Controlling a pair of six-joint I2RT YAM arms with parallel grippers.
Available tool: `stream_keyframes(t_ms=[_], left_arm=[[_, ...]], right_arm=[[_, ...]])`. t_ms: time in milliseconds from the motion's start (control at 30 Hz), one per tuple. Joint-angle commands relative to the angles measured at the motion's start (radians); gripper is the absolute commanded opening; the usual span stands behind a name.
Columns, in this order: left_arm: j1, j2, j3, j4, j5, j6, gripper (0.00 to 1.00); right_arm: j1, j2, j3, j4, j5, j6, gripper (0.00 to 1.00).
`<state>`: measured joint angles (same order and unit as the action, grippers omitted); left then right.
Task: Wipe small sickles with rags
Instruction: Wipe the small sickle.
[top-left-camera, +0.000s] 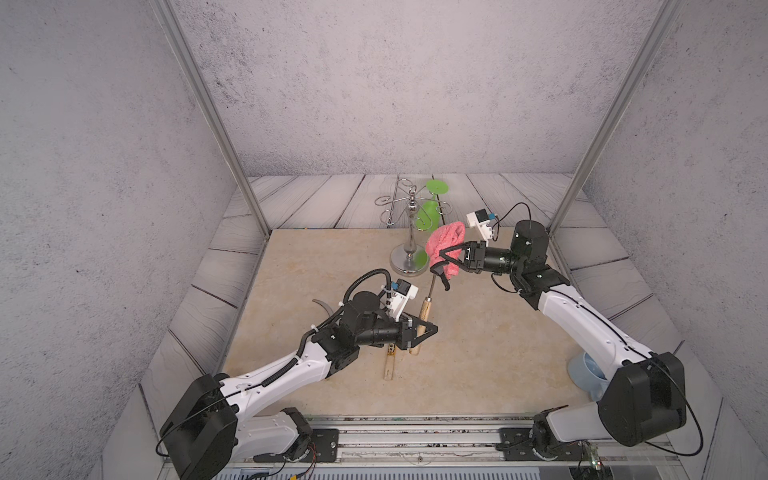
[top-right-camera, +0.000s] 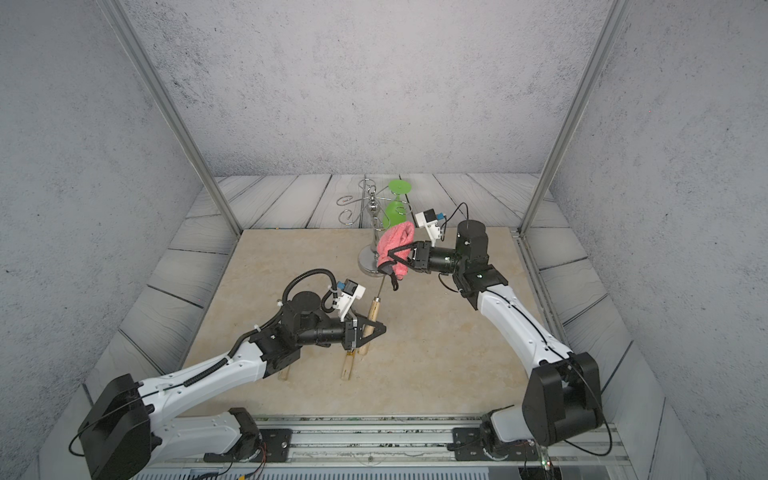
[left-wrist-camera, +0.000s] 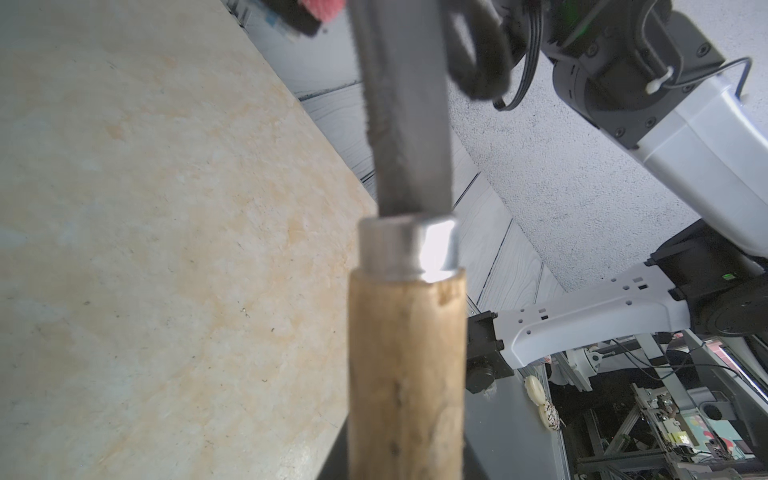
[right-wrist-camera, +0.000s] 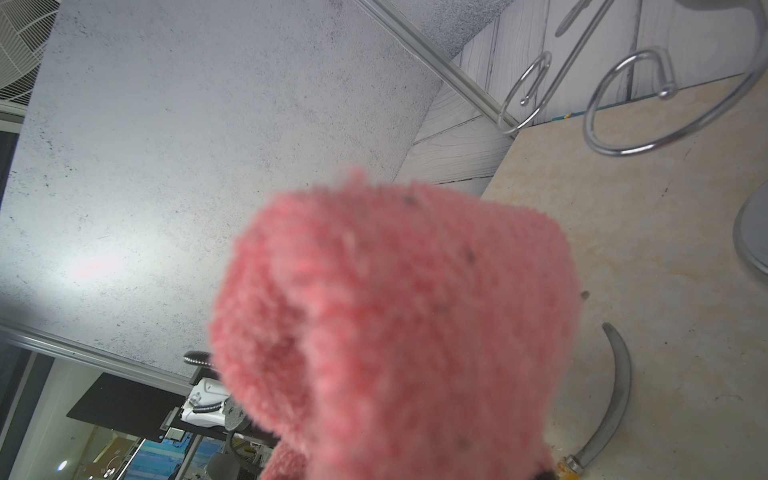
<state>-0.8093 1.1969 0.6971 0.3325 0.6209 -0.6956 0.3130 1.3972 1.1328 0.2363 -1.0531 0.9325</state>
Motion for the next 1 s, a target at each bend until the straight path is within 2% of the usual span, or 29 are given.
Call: stream_keyframes(t_ms=[0, 267, 467, 567, 800, 967], left_arm=[[0.000, -0.024, 0.057, 0.113, -0.034, 0.051, 0.00], [0.015, 0.012, 0.099, 0.129, -0.037, 0.060, 0.00], [0.070, 0.030, 0.138, 0.135, -0.014, 0.050, 0.00], [0.110, 0.033, 0.147, 0.136, -0.003, 0.034, 0.00], [0.148, 0.035, 0.138, 0.150, 0.026, -0.008, 0.00], [0.149, 0.001, 0.114, 0.138, 0.035, -0.019, 0.00]], right_arm=[[0.032, -0.026, -0.053, 0.103, 0.030, 0.108, 0.06], [0.111, -0.049, -0.088, 0.144, 0.053, 0.137, 0.07], [0.158, -0.116, -0.133, 0.072, 0.077, 0.085, 0.07], [0.161, -0.157, -0.163, -0.002, 0.081, 0.042, 0.07], [0.145, -0.306, -0.177, -0.378, 0.187, -0.181, 0.07], [0.070, -0.366, -0.214, -0.407, 0.193, -0.182, 0.07]])
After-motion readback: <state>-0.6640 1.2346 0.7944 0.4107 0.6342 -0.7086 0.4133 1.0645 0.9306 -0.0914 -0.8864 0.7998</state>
